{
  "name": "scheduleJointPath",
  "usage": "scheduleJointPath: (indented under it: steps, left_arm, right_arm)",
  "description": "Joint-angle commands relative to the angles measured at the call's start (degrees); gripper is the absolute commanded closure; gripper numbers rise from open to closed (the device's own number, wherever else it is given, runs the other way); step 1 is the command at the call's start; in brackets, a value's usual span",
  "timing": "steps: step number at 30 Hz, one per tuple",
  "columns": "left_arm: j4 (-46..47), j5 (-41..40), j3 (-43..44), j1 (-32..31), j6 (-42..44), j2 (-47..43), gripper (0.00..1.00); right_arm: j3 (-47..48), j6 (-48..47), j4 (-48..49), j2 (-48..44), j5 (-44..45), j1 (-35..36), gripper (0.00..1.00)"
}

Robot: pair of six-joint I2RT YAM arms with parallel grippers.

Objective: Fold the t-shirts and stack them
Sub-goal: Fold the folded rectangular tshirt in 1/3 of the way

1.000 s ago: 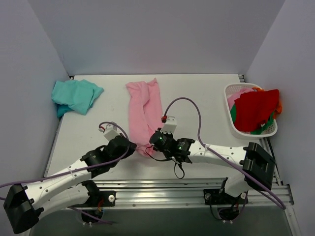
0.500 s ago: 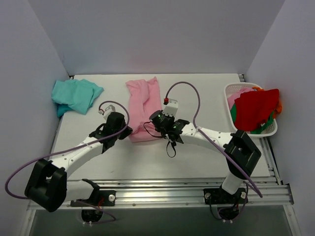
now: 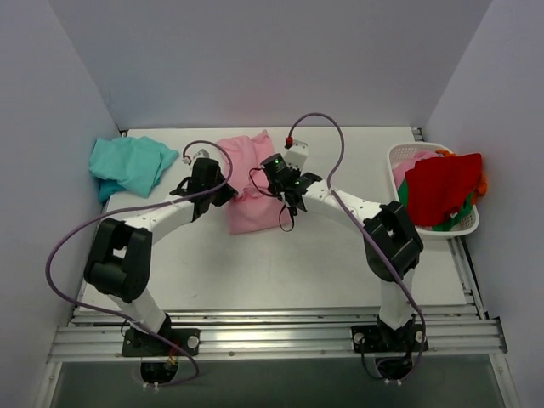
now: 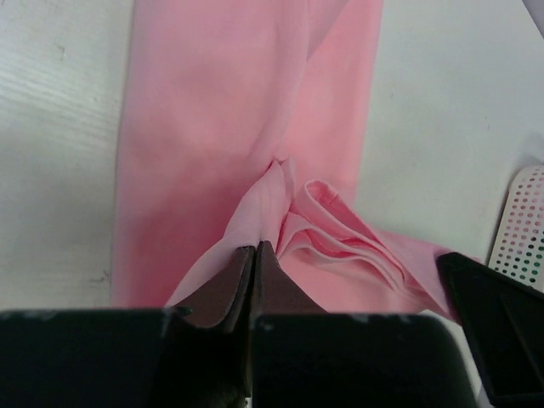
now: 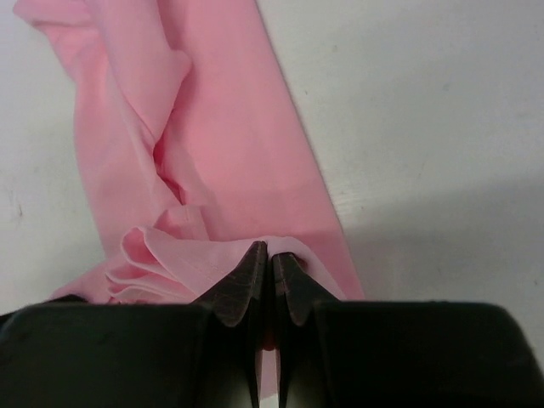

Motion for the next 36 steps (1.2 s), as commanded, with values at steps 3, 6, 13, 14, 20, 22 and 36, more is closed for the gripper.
scheduleJointPath:
  steps: [3,6,13,14,20,22,36]
  left_arm:
    - [3.43,3.00,7.33,2.30,1.82,7.44,0.98]
    - [3.34,2.83,8.65,3.01,0.33,10.79,0.98]
    - [9.74,-2.53,5.66,5.12,-4.25,11.93,0.51]
    - [9.49,-2.97,6.27,5.56,-4.16,11.93,0.35]
    - [2.65,-7.98,12.60,8.54,-2.49,9.22,0.06]
    - [-0.43,-9.12,13.04,9.25,-1.96,6.16,0.06]
    - [-3.43,-11.32,-15.15,1.35,-8.80,-21.81,0.06]
  right_arm:
    - [9.04,-1.89,-1.15,8.62,-1.82,-2.40,1.00]
    - [11.24,-1.80,0.95,12.94,-4.89,-3.90,0.87]
    - [13.36,-1.63,2.81,17.26,-5.70,-6.27,0.12]
    - [12.66,-1.62,2.89,16.30,-5.61,-6.36,0.11]
    - [6.08,-1.01,3.07,6.22,-2.45,-6.18,0.11]
    - [1.86,-0.66,3.07,2.60,-1.57,-6.01,0.11]
    - [-32.95,5.67,11.76,-27.83,-4.19,-6.01,0.12]
